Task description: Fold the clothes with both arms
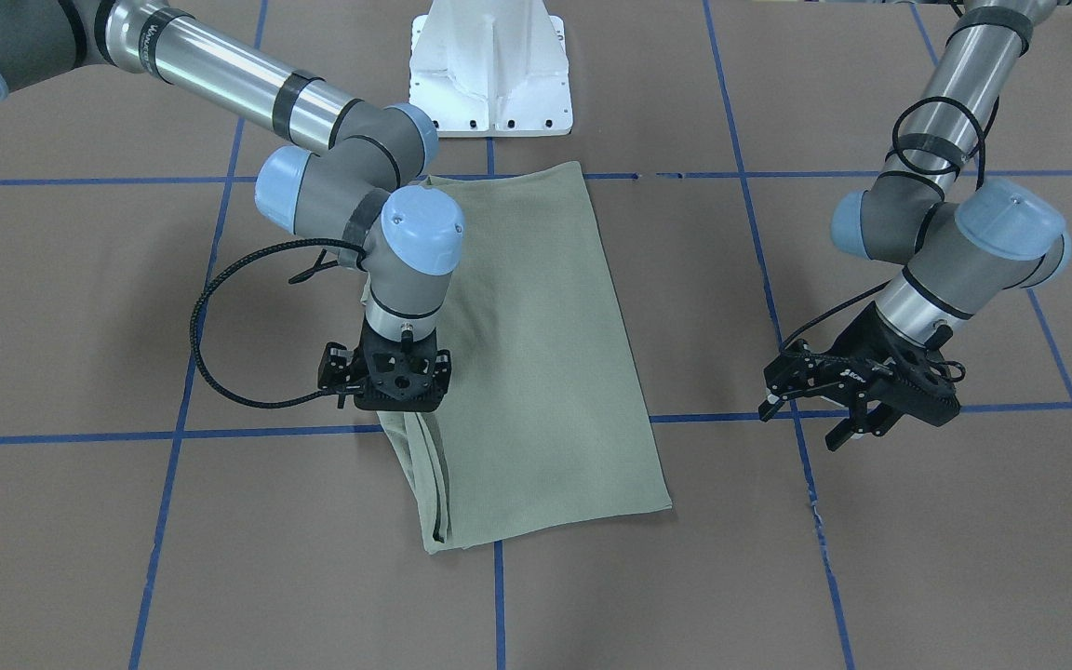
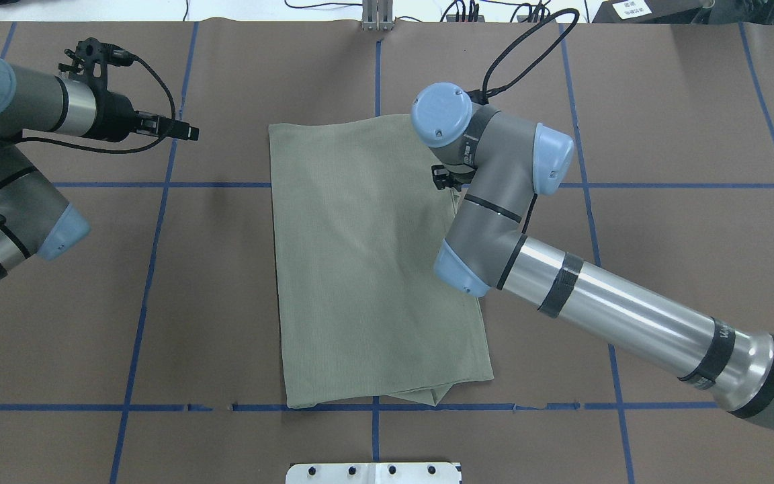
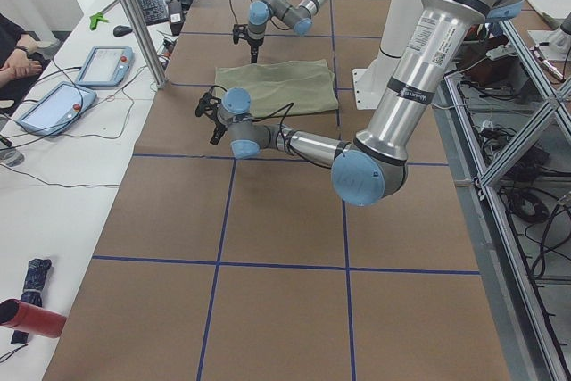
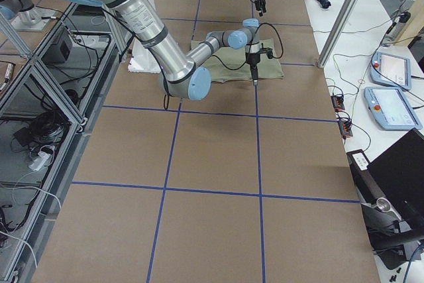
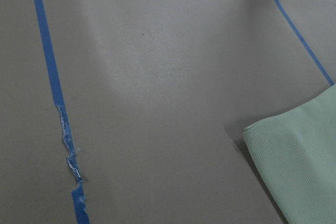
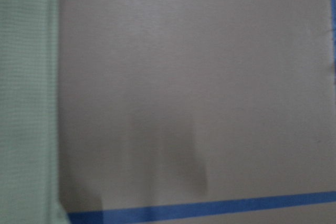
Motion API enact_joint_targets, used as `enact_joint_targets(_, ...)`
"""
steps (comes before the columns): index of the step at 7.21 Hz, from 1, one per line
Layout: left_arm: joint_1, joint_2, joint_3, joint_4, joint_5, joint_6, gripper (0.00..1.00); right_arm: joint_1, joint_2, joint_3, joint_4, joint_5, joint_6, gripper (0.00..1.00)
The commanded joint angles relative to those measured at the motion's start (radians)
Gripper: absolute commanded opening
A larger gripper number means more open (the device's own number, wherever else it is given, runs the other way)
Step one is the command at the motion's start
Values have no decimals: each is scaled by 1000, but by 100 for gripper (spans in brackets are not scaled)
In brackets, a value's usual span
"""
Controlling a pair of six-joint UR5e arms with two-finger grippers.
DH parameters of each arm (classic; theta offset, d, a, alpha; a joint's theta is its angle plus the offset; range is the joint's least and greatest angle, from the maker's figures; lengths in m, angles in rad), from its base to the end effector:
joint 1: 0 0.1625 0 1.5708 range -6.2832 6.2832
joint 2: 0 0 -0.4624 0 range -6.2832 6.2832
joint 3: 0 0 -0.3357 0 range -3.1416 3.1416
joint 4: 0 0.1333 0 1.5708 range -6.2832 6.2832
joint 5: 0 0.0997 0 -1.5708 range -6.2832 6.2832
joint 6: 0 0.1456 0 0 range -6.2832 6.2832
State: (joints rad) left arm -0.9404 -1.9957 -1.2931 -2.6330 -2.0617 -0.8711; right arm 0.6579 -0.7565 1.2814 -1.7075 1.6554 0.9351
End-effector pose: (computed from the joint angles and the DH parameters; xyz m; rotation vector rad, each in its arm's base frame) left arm 0.3475 -0.5858 0.4867 0.5706 1.1169 0.0884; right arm -0.5384 -0.5690 0.4082 0.1671 -0.3599 0.0055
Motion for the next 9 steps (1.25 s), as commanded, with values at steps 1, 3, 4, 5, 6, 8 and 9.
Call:
enact_joint_targets(1, -1, 0, -15, 1, 0, -6, 100, 58, -53, 56, -12, 12, -74, 100)
enact_joint_targets(3, 12, 12, -79, 11, 6, -81, 100, 81, -102, 262, 12, 111, -58, 100)
enact_joint_targets(4, 43, 56, -166, 19, 8, -116, 100, 85, -174, 414, 12, 145, -26, 100)
enact_joint_targets(5, 86, 114, -267, 21, 14, -193, 100, 85, -254, 552, 12, 162, 35, 100)
enact_joint_targets(6, 150, 168, -376, 51, 70, -283, 100, 79, -329, 672, 25, 167, 127, 100)
enact_joint_targets(8, 336, 176, -652, 413, 212, -458, 100, 40, -490, 728, 345, 178, 366, 100)
enact_joint_targets(9, 436, 176, -682, 453, 307, -535, 100, 10, -551, 736, 465, 163, 469, 100)
